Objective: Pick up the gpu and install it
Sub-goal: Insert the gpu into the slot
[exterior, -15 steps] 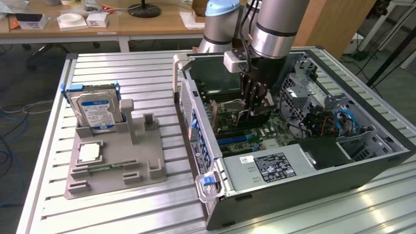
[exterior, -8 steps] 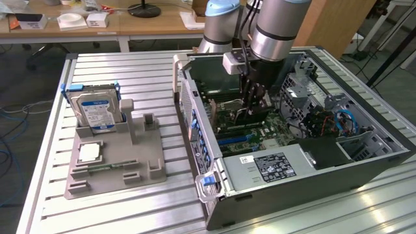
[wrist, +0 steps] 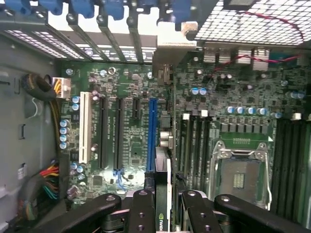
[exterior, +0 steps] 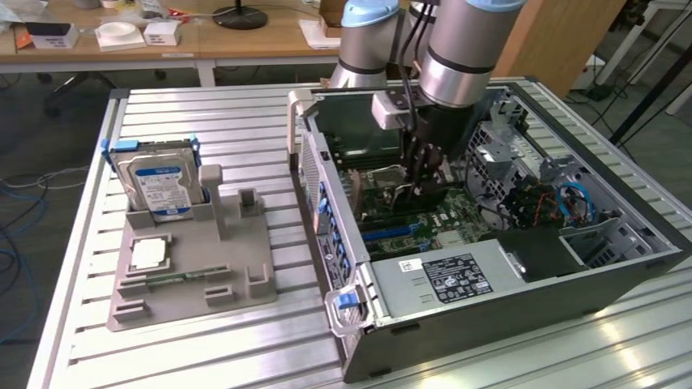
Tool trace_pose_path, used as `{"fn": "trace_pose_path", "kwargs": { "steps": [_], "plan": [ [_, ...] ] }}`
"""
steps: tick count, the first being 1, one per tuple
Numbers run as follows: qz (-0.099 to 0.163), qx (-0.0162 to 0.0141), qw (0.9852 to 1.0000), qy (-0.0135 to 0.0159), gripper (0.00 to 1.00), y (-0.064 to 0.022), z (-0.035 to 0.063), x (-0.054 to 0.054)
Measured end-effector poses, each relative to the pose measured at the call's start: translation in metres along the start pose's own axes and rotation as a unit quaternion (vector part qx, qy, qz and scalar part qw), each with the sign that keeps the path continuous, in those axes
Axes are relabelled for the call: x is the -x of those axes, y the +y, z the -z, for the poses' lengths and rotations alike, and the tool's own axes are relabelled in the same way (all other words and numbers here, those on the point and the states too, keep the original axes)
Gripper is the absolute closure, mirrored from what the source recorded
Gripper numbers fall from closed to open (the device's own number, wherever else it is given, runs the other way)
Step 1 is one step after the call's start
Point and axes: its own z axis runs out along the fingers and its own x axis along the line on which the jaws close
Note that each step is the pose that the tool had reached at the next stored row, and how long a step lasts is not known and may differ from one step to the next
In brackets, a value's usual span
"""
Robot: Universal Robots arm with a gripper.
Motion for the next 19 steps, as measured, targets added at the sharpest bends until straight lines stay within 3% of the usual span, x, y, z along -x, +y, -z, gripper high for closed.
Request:
{"fn": "trace_pose_path", "kwargs": {
  "steps": [7,19],
  "plan": [
    [-0.021,-0.0008,0.9998,0.0004,0.74,0.0025,-0.0089,-0.0037],
    [-0.024,-0.0008,0.9997,0.0018,0.74,0.0038,-0.0097,-0.0090]
  ]
}}
